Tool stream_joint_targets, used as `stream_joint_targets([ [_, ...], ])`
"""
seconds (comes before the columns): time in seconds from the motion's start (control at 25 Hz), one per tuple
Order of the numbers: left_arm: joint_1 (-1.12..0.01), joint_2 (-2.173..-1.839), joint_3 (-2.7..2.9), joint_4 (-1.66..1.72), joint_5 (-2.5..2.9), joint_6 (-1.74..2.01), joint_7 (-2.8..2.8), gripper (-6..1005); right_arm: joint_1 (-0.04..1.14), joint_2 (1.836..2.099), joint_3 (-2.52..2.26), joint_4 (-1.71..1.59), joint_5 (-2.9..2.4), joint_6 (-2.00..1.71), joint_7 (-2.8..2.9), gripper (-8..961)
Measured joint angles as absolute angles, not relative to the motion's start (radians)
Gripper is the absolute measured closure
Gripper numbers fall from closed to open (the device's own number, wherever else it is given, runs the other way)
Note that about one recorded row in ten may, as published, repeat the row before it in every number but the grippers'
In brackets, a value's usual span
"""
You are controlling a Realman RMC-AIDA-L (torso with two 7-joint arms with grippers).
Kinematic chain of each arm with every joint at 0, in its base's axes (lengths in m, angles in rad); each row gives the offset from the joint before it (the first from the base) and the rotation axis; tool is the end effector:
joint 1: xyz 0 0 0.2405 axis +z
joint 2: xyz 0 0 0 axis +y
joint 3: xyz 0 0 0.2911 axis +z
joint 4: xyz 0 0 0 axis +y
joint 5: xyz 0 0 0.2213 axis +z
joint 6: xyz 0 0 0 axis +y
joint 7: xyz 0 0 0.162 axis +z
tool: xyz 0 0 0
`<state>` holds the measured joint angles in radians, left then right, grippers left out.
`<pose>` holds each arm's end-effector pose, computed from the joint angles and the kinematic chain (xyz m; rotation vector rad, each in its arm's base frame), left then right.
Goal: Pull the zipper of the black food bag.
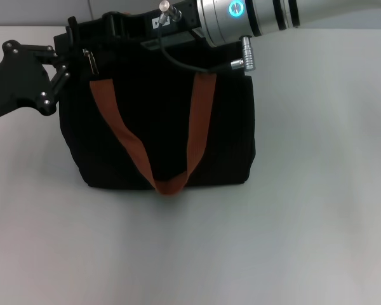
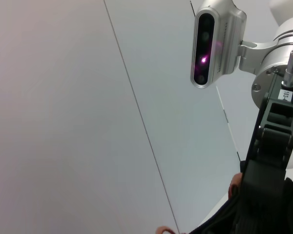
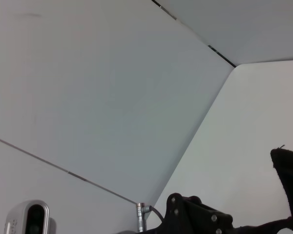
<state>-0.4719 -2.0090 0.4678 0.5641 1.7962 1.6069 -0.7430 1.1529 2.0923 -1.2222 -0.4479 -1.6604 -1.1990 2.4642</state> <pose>-0.3175 0.3630 0.0355 -2.3272 0.0322 -0.7382 0.0316 0.4505 -0.1234 2.5635 -1.4368 -0.5879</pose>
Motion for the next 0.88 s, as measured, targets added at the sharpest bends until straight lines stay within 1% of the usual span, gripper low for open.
stream_joint_targets([
  [0.12, -0.476, -2.018, 0.469, 0.580, 1.796, 1.609, -0.748, 968, 1.153, 2.092, -1.222, -0.448, -1.660, -1.203, 2.462, 128],
  [0.24, -0.482, -2.019, 0.470, 0.581, 1.797, 1.609, -0.752, 967, 1.154, 2.092, -1.223, -0.448, -1.656, -1.205, 2.461, 128],
  [0.48, -0.492, -2.020, 0.470, 0.582, 1.797, 1.609, -0.760, 967, 1.145, 2.092, -1.310, -0.453, -1.561, -1.197, 2.437, 128],
  [0.88, -0.480, -2.016, 0.465, 0.581, 1.794, 1.616, -0.765, 968, 1.141, 2.092, -1.314, -0.449, -1.560, -1.173, 2.436, 133],
])
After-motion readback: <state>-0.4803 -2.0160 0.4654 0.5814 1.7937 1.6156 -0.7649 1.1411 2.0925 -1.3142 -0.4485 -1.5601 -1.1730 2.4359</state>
